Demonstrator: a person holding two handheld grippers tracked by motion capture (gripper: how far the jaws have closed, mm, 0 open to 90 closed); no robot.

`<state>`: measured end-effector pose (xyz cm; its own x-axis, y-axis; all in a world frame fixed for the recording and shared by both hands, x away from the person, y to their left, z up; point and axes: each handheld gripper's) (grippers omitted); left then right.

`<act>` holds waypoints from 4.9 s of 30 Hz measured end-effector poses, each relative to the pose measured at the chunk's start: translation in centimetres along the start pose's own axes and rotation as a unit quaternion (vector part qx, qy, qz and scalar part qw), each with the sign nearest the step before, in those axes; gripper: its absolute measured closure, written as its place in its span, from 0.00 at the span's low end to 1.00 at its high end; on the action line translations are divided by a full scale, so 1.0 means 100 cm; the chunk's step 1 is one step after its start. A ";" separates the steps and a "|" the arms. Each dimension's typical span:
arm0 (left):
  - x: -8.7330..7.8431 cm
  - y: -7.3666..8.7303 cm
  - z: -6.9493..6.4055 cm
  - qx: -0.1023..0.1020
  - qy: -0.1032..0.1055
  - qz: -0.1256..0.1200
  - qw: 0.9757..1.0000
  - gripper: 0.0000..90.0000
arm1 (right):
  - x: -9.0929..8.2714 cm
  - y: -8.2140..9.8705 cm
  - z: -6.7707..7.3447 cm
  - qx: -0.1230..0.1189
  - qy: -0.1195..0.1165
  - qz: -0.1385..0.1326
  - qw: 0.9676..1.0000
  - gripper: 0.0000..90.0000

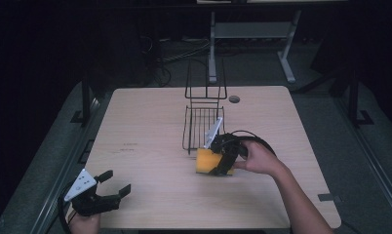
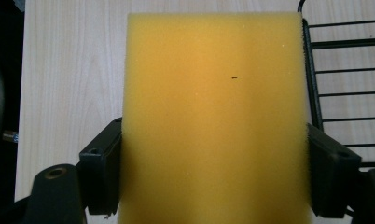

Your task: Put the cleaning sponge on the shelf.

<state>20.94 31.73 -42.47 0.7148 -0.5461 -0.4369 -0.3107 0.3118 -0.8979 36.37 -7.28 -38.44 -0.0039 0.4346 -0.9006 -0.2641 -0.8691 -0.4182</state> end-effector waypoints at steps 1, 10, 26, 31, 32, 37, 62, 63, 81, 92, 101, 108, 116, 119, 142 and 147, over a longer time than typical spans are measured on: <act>0.000 0.000 0.000 0.000 0.000 0.000 1.000 0.14 | -0.001 -0.001 -0.001 -0.001 -0.001 0.000 1.000 0.24; -0.001 0.000 0.000 -0.002 0.000 -0.003 1.000 0.14 | -0.004 -0.010 -0.007 -0.005 0.000 -0.004 1.000 0.24; -0.001 0.000 0.001 -0.002 0.001 -0.004 1.000 0.14 | -0.002 -0.021 -0.019 -0.003 -0.001 0.013 1.000 0.24; 0.000 0.000 0.000 -0.002 0.002 -0.005 1.000 0.14 | 0.000 -0.026 -0.023 -0.007 -0.003 0.013 1.000 0.24; 0.000 -0.001 -0.001 -0.001 0.002 -0.004 1.000 0.14 | 0.001 -0.026 -0.024 -0.004 -0.005 0.013 1.000 0.24; 0.000 0.000 -0.001 0.000 0.004 -0.004 1.000 0.14 | 0.005 -0.031 -0.029 -0.002 -0.006 0.018 1.000 0.24; 0.000 0.000 0.000 -0.001 0.003 -0.003 1.000 0.14 | 0.008 -0.043 -0.060 0.013 -0.007 0.026 1.000 0.24; 0.001 0.000 0.000 -0.001 0.003 -0.004 1.000 0.14 | 0.009 -0.043 -0.061 0.014 -0.008 0.024 1.000 0.24; 0.002 -0.001 0.000 0.000 0.005 -0.001 1.000 0.14 | 0.002 -0.044 -0.073 0.025 0.002 0.016 1.000 0.24; 0.003 -0.001 0.000 -0.001 0.008 0.000 1.000 0.14 | 0.004 -0.041 -0.089 0.043 -0.009 0.013 0.999 0.24; 0.004 -0.001 0.000 0.003 0.011 0.000 1.000 0.14 | 0.002 -0.050 -0.096 0.045 -0.001 0.013 0.999 0.24; 0.006 -0.003 -0.002 0.006 0.014 0.001 1.000 0.14 | 0.009 -0.048 -0.102 0.051 -0.006 0.029 0.998 0.24; 0.005 -0.002 -0.001 0.002 0.014 -0.002 1.000 0.14 | 0.014 -0.046 -0.110 0.059 -0.011 0.025 0.998 0.24; 0.006 -0.002 -0.001 0.003 0.014 0.000 1.000 0.14 | 0.018 -0.046 -0.113 0.065 -0.013 0.022 0.998 0.24; 0.006 -0.002 0.000 0.001 0.015 -0.001 1.000 0.14 | 0.040 -0.052 -0.115 0.061 -0.011 0.035 0.997 0.23; 0.007 -0.002 0.000 0.002 0.015 0.000 1.000 0.14 | 0.040 -0.052 -0.116 0.061 -0.007 0.034 0.998 0.23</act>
<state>21.53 31.25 -42.57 0.6957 -0.5696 -0.4377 -0.3079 0.3140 -0.8981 48.91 -3.79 -41.24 -0.0399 0.3800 -0.9241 -0.3775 -0.8620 -0.3382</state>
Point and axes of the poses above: each handheld gripper's, and its own axes: x roughly forward along the jaws, y roughly out of its underside, z roughly to its left, and after that the axes turned 9 degrees about x, right-handed
